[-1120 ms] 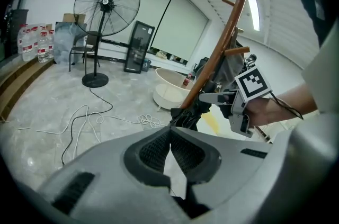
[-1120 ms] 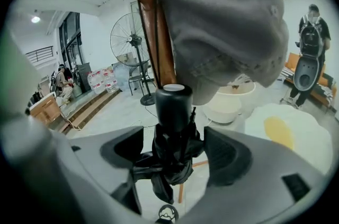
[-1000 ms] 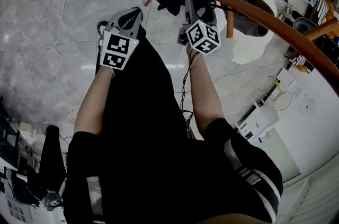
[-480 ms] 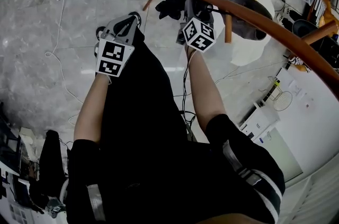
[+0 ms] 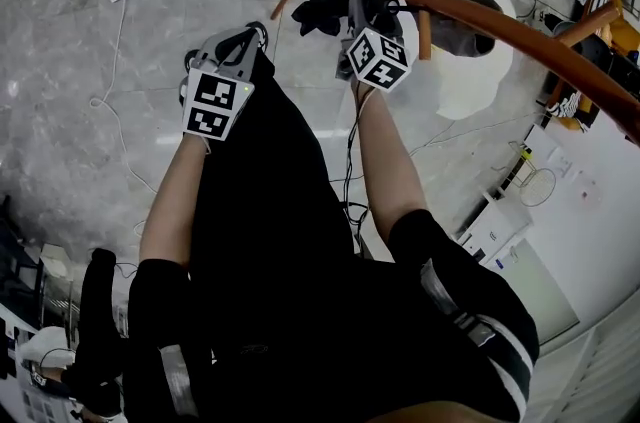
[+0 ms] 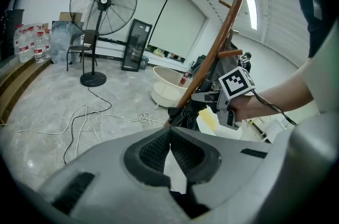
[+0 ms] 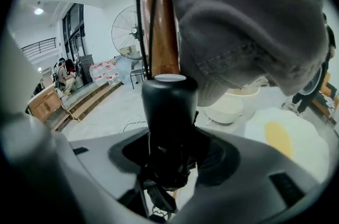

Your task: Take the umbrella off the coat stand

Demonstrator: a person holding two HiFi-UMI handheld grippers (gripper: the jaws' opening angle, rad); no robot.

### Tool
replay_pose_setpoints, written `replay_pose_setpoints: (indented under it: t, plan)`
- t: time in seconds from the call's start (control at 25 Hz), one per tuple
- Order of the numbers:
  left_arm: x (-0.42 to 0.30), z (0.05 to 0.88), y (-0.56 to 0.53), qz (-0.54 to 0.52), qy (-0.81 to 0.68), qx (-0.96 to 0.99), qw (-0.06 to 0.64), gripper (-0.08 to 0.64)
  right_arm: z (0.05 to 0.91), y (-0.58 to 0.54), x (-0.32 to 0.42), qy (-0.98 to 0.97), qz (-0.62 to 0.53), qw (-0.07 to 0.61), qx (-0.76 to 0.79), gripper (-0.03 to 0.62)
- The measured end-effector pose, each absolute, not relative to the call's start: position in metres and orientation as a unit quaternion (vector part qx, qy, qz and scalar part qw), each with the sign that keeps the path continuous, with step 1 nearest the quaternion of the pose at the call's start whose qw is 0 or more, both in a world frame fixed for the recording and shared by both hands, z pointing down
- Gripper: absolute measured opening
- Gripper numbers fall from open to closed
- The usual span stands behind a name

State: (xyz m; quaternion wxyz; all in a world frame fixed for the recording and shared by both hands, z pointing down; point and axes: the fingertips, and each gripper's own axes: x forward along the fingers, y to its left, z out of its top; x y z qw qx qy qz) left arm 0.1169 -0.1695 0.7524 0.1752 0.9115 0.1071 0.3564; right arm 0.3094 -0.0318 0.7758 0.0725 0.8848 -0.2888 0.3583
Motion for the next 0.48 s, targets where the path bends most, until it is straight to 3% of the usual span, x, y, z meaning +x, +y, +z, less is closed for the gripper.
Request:
replay_pose_setpoints:
  t: [0.48]
  plan:
    - [0.116,0.715,-0.179,0.335,0.087,0.916,0.202,0.0,0.741,-0.032,0.304,-0.269,0.369,0.064,0.888,0.225]
